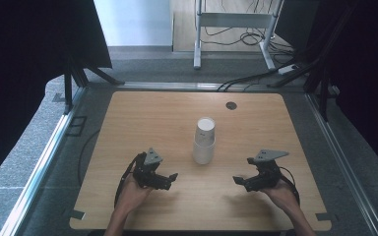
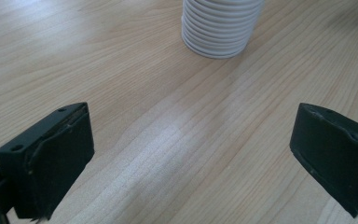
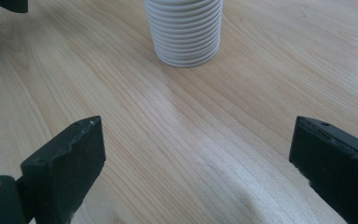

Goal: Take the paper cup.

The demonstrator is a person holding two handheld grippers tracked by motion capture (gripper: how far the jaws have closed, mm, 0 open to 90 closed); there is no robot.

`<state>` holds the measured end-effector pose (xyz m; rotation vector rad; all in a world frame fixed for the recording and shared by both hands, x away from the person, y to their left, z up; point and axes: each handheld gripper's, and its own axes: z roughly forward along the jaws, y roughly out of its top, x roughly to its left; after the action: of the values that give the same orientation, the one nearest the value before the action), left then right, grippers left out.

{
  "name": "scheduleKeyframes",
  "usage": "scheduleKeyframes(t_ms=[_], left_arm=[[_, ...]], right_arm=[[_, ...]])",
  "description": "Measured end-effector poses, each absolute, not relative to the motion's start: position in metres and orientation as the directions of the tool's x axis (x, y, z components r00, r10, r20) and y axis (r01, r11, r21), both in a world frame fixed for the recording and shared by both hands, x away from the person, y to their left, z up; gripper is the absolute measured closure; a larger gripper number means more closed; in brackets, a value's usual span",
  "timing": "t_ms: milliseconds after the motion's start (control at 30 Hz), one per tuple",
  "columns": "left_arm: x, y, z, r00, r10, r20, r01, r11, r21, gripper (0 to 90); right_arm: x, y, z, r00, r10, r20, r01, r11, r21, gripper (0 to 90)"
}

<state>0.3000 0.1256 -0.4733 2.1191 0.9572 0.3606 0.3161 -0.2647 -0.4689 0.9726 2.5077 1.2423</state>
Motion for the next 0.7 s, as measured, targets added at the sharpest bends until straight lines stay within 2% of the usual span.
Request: scheduleKeyframes(t_ms=[267,700], left_arm=[[0.304,0.118,-0.465,0.700,0.713,-0.050,0.503,-0.442,0.743,0.0],[0.322,0.100,-0.453,0.735,0.676,-0.060,0.477,-0.451,0.754,0.2]], right_arm=[[0.319,-0.263,-0.460,-0.776,0.616,0.132,0.468,0.423,0.776,3.5],[0.333,-0.245,-0.440,-0.813,0.572,0.111,0.439,0.477,0.762,3.9]])
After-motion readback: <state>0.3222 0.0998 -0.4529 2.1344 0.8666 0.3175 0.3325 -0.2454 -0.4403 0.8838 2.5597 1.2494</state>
